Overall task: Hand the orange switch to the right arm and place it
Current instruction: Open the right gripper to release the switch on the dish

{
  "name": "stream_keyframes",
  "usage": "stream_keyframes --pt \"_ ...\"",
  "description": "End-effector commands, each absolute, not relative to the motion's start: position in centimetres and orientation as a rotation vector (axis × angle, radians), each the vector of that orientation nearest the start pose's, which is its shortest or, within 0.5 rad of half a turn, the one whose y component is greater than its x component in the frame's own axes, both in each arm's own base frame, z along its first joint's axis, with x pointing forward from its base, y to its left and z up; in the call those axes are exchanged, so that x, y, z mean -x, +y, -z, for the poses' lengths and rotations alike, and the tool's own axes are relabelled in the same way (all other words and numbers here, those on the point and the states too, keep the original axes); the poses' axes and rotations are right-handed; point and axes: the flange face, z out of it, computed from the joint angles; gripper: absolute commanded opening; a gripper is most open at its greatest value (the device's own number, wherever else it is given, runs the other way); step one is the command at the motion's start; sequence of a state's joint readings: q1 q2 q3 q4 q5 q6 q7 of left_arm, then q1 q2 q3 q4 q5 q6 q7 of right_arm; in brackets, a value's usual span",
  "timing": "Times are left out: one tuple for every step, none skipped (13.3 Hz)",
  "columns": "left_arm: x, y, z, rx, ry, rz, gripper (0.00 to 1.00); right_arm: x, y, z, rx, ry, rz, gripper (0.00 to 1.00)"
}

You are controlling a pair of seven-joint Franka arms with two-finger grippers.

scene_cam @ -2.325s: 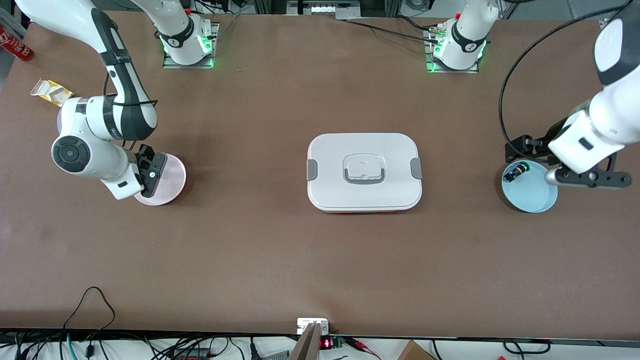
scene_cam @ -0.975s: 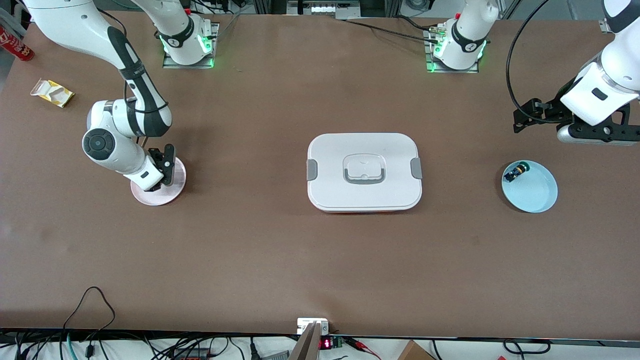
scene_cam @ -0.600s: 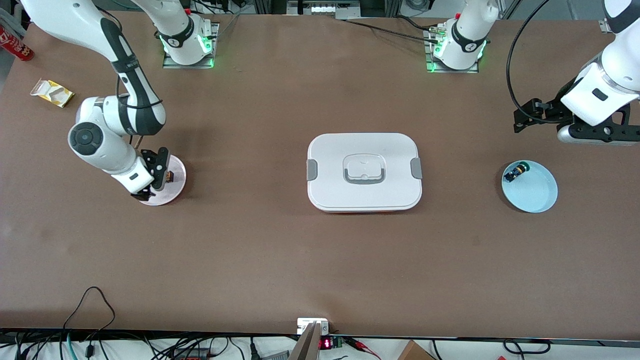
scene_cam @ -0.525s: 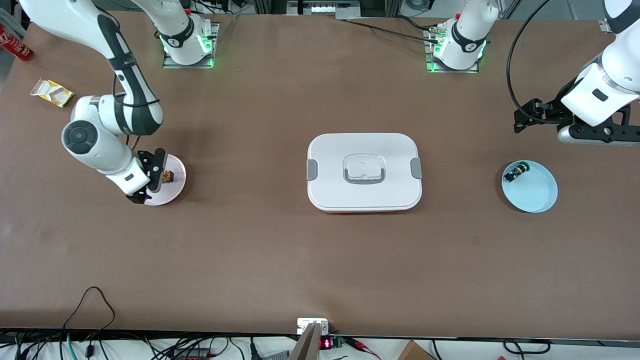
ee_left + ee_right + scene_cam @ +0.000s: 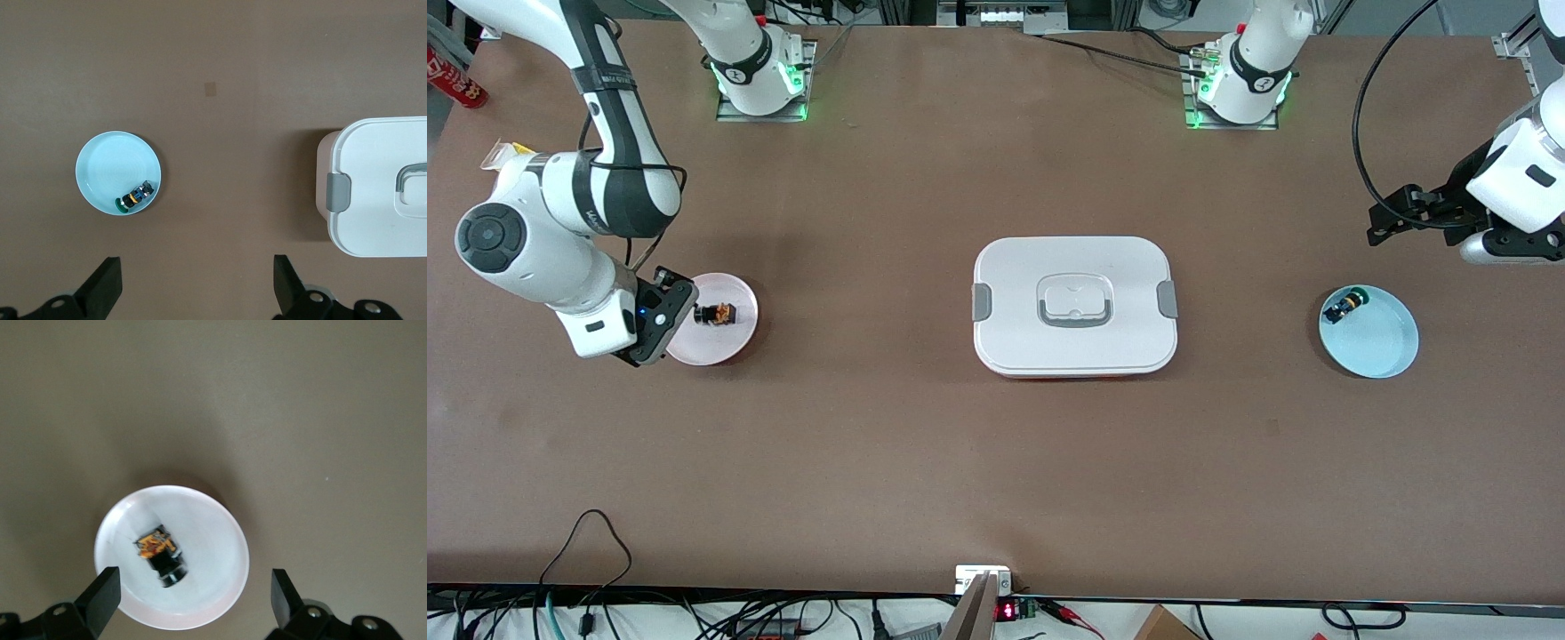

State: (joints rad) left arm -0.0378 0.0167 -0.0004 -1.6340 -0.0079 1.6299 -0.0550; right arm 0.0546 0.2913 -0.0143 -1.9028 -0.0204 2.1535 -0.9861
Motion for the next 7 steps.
stream_keyframes --pt "-56.7 -2.7 -59.6 3.153 -0.006 -0.035 1.00 -60.7 3.8 -34.9 2.884 -1.170 -0.173 1.00" --pt "-56.7 -2.7 -59.6 3.153 -0.006 -0.037 1.00 -60.2 3.6 -34.6 2.929 -1.021 -0.251 1.00" --pt "-56.6 -2.7 -59.6 3.153 -0.006 -0.037 1.00 -60.0 3.8 -35.1 2.947 -0.921 -0.298 1.00" --pt "-56.5 -2.9 -59.7 3.153 -0.003 -0.047 1.00 -59.8 4.4 -35.7 2.979 -0.801 -0.351 1.00" --pt "-56.5 -2.9 -59.6 3.152 -0.003 -0.052 1.00 -59.4 4.8 -36.4 3.012 -0.669 -0.416 1.00" --pt "-56.5 -3.0 -59.6 3.152 -0.001 -0.052 1.00 -59.0 5.1 -36.9 3.030 -0.556 -0.496 1.00" --pt "-56.5 -3.0 -59.6 3.152 -0.003 -0.052 1.00 -58.5 5.6 -37.4 3.045 -0.453 -0.572 1.00"
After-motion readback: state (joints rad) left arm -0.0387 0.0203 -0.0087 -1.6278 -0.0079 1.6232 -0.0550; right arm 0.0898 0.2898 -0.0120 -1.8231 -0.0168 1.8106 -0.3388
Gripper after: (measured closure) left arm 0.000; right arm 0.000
